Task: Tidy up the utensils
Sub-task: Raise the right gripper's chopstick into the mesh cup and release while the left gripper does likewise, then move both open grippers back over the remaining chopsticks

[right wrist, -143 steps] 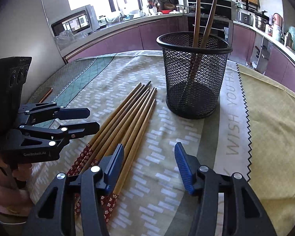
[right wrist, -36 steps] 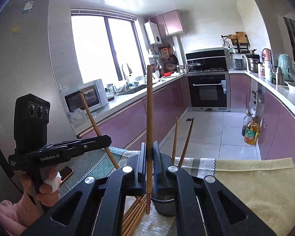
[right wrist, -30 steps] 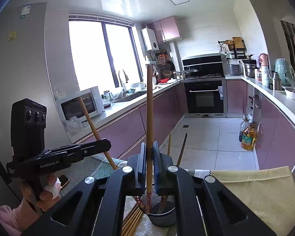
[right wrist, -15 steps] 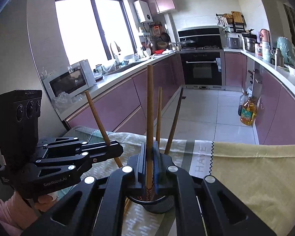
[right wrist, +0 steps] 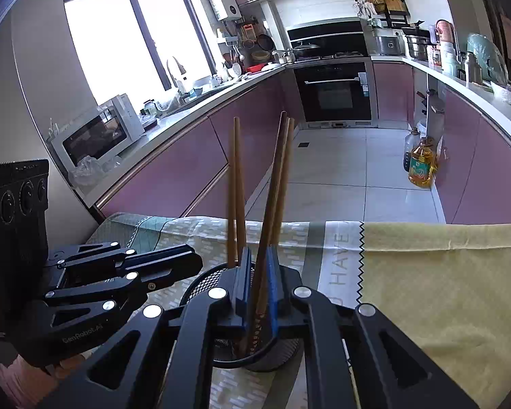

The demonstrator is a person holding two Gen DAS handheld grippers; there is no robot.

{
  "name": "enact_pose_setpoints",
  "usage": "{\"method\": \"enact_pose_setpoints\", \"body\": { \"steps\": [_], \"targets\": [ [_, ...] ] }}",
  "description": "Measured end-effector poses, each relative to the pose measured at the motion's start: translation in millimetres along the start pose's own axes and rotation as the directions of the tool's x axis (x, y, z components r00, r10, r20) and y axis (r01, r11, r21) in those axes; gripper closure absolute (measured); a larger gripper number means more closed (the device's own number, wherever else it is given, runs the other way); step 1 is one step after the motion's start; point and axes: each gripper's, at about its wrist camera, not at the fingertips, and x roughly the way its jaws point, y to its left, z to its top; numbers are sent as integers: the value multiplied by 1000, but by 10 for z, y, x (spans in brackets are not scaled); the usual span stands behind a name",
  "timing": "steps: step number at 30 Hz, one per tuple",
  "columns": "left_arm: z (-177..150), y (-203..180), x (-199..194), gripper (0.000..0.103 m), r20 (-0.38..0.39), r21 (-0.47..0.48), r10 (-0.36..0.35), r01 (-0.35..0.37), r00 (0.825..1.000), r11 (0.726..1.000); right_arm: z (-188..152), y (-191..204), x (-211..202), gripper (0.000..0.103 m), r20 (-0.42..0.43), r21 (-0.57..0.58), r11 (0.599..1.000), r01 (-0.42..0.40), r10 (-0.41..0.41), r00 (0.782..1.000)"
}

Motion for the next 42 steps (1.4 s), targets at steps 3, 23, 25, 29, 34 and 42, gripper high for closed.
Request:
{"method": "enact_pose_setpoints", "body": {
  "steps": [3,23,25,29,34,42],
  "targets": [
    [-51,34,-59,85,19,-13,-1,1,1000,1000,-16,8,-33,85,16,-3,1000,-1,1,1000],
    [-1251,252,-670,41,25,-42,102,-101,994,994,-932,428,-481,55,-17,-120,983,-137,136,991],
    [-1398,285,-614,41,-15,-42,117,-117,993,992,-1052,454,-370,55,-62,-103,984,-145,139,988],
    [-1596,323,-507,42,-75,-47,127,-131,989,990,-1252,487,-179,55,-125,-85,988,-126,115,985],
    [-1715,304,-441,42,-106,-58,123,-130,987,990,-1384,574,-33,55,-172,-101,990,-93,75,982],
    [-1806,257,-379,44,-140,-53,124,-133,982,990,-1476,674,57,55,-203,-132,989,-63,35,979]
  ]
}}
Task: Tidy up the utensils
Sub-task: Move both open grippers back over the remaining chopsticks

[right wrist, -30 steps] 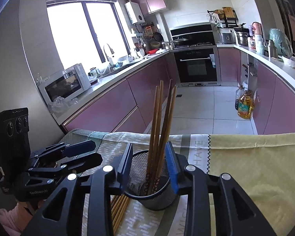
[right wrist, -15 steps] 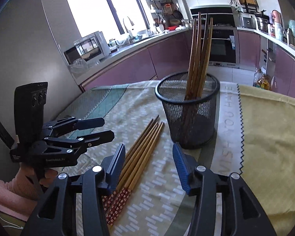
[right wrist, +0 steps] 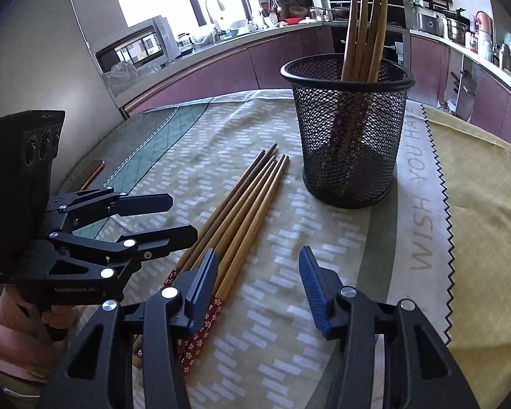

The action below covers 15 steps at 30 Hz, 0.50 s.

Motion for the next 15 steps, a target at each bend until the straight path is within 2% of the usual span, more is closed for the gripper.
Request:
{"method": "enact_pose_setpoints", "body": {
  "steps": [15],
  "targets": [
    [7,-34,88,45,-22,15,19,-19,1000,1000,-27,74,94,55,-16,-26,999,46,-47,999]
  ]
}}
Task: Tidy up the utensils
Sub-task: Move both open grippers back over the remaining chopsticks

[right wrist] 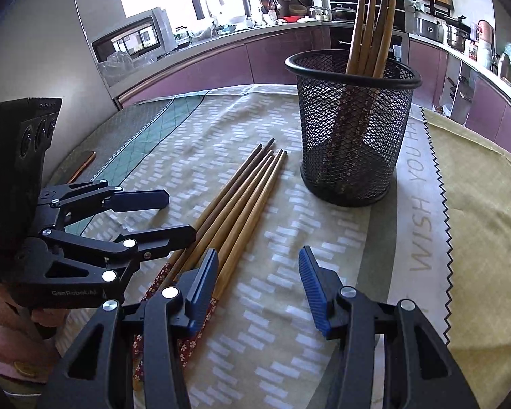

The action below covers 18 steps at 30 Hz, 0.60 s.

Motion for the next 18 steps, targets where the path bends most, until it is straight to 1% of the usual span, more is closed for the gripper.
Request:
{"method": "enact_pose_setpoints", "body": {
  "steps": [7,13,18],
  "targets": [
    [11,-11,21,45,-2,7,7,-7,1000,1000,20,22,35,56,-9,-7,1000,16,-16,1000],
    [-8,15,21,53,-4,9,19,-19,1000,1000,38,32,47,58,-18,-18,999,40,-40,999],
    [-14,27,13,55,-7,14,22,-22,1000,1000,41,31,41,58,-23,-23,999,45,-45,999]
  ]
}}
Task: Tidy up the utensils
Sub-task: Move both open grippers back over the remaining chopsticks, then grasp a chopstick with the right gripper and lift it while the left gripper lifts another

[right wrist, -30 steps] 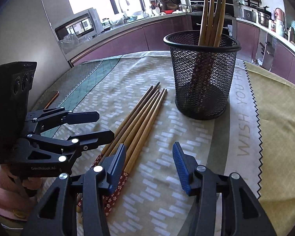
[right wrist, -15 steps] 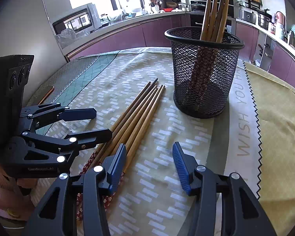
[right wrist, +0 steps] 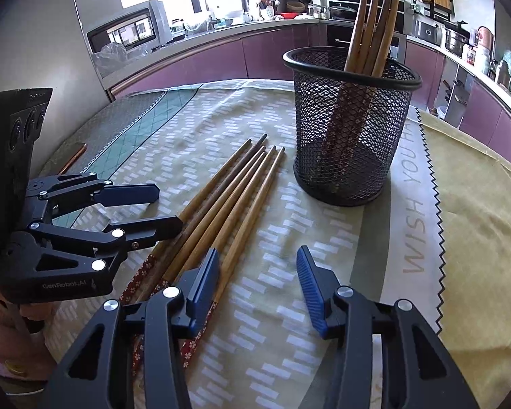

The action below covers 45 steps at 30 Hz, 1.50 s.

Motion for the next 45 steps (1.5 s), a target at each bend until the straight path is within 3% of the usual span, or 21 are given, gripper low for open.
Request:
{"method": "enact_pose_setpoints", "body": {
  "steps": [12,15,17,20,26,32,38,45],
  "targets": [
    [137,-39,104,68,-10,13,28,-28,1000,1000,122,46,126,70,-8,-28,998,49,-49,999],
    [175,-37,132,78,-12,4,31,-31,999,1000,144,14,142,82,-5,-10,999,46,-46,999],
    [187,-26,137,91,-14,-12,27,-27,1000,1000,152,-17,138,90,-5,6,999,37,-37,999],
    [180,2,134,93,-11,-44,16,-17,1000,999,145,-88,125,96,-4,50,999,3,-3,1000],
    [147,56,63,95,4,-89,8,-8,1000,996,100,-238,72,97,16,130,990,-61,60,998],
    [95,46,-48,95,11,-75,-38,39,999,996,81,-235,-81,97,44,109,985,-135,131,990],
    [48,-34,5,95,-18,-40,-59,58,998,997,83,-148,-13,97,-2,62,988,-143,143,990],
    [99,-59,79,92,-39,-6,-56,56,998,998,162,-96,101,97,-34,33,994,-103,104,994]
  ]
}}
